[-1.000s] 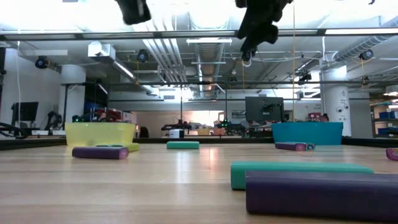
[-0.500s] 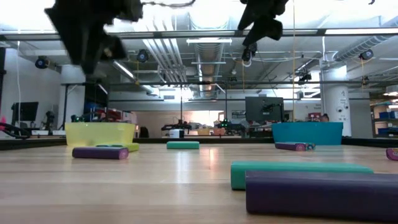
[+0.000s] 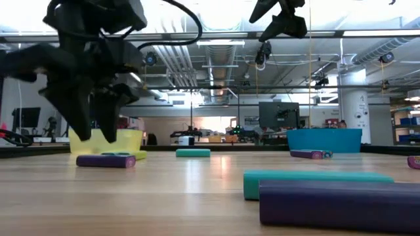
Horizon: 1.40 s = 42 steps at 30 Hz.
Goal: Sort blocks
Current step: Put the blue block into the transparent bin
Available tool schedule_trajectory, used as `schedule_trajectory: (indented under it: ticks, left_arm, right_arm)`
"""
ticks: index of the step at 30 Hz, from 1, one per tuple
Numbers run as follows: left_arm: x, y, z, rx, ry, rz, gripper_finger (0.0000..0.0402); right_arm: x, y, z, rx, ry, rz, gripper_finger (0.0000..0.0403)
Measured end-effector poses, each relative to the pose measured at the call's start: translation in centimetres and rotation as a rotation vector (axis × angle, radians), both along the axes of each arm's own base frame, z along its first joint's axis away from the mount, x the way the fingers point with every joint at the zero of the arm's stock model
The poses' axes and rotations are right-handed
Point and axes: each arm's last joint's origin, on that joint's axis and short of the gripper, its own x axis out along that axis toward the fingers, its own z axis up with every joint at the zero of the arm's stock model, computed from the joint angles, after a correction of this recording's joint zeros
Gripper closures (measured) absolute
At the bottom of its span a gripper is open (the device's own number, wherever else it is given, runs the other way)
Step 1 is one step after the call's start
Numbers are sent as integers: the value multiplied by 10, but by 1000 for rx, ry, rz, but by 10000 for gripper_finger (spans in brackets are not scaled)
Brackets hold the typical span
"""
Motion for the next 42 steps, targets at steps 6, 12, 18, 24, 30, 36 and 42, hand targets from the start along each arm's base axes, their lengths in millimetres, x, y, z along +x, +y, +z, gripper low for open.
schedule_trajectory:
  ticks: [6, 12, 18, 24, 30, 36, 42]
  left_arm:
    - [0, 0, -14, -10, -85, -7, 187]
    - [3, 0, -30, -18, -90, -13, 187]
    - [7, -2, -48, -16, -35, -29, 197]
    - [9, -2, -51, -13, -37, -26, 251]
    - [11, -3, -50, -24, -39, -18, 330]
    - [17, -4, -35, -14, -50, -32, 330]
    - [38, 1, 4, 109, -182, -48, 330]
  right_arm:
    - [3, 0, -2, 17, 0, -20, 170]
    - [3, 0, -2, 19, 0, -25, 170]
    - [3, 0, -2, 19, 1, -25, 170]
    - [3, 0, -2, 18, 1, -24, 170]
    - [2, 0, -2, 13, 2, -19, 170]
    - [-1, 2, -4, 118, 23, -107, 170]
    - [-8, 23, -8, 402, 87, -306, 170]
